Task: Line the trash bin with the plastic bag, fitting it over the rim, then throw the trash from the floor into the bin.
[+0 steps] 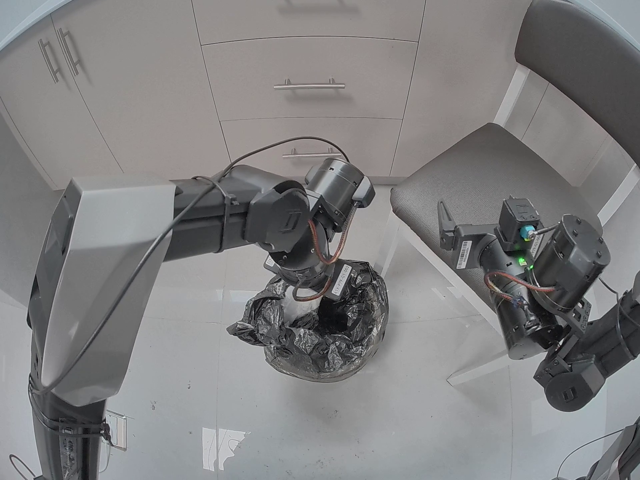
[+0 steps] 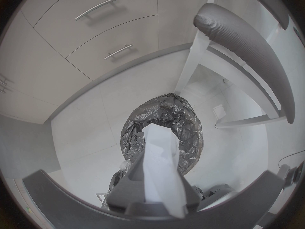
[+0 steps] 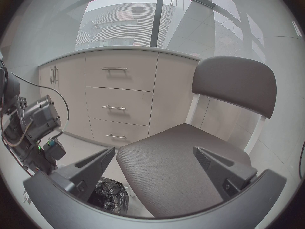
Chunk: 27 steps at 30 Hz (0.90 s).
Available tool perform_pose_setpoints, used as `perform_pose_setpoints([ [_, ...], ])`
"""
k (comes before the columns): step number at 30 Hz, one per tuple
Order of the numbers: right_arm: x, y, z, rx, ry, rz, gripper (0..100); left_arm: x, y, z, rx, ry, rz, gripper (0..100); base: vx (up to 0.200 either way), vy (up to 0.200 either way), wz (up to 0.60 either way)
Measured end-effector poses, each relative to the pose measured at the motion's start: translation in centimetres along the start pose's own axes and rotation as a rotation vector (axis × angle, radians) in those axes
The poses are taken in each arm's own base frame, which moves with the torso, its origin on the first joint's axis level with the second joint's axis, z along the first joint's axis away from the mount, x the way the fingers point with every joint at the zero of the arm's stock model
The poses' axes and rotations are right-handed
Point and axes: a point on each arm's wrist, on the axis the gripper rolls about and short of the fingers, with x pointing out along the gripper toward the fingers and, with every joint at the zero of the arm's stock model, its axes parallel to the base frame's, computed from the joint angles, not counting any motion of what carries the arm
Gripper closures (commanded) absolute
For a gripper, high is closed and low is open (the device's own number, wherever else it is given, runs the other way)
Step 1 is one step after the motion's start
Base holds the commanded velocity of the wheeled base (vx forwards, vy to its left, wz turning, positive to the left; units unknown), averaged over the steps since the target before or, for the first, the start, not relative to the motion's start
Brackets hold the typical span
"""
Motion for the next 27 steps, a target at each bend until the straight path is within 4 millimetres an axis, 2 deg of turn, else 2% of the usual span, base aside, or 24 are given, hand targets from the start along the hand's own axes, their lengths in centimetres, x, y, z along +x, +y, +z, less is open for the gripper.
perform_pose_setpoints([
  [12,-1.0,-1.5,1.1,0.018,-0.014,-0.026,0,0.3,-1.0,-0.3,0.023,0.01,-0.009,100,0.0,0.0,0.0],
  [27,-1.3,-1.9,1.4,0.026,-0.018,-0.03,0,1.4,-1.5,-0.2,0.019,-0.019,-0.014,100,0.0,0.0,0.0],
])
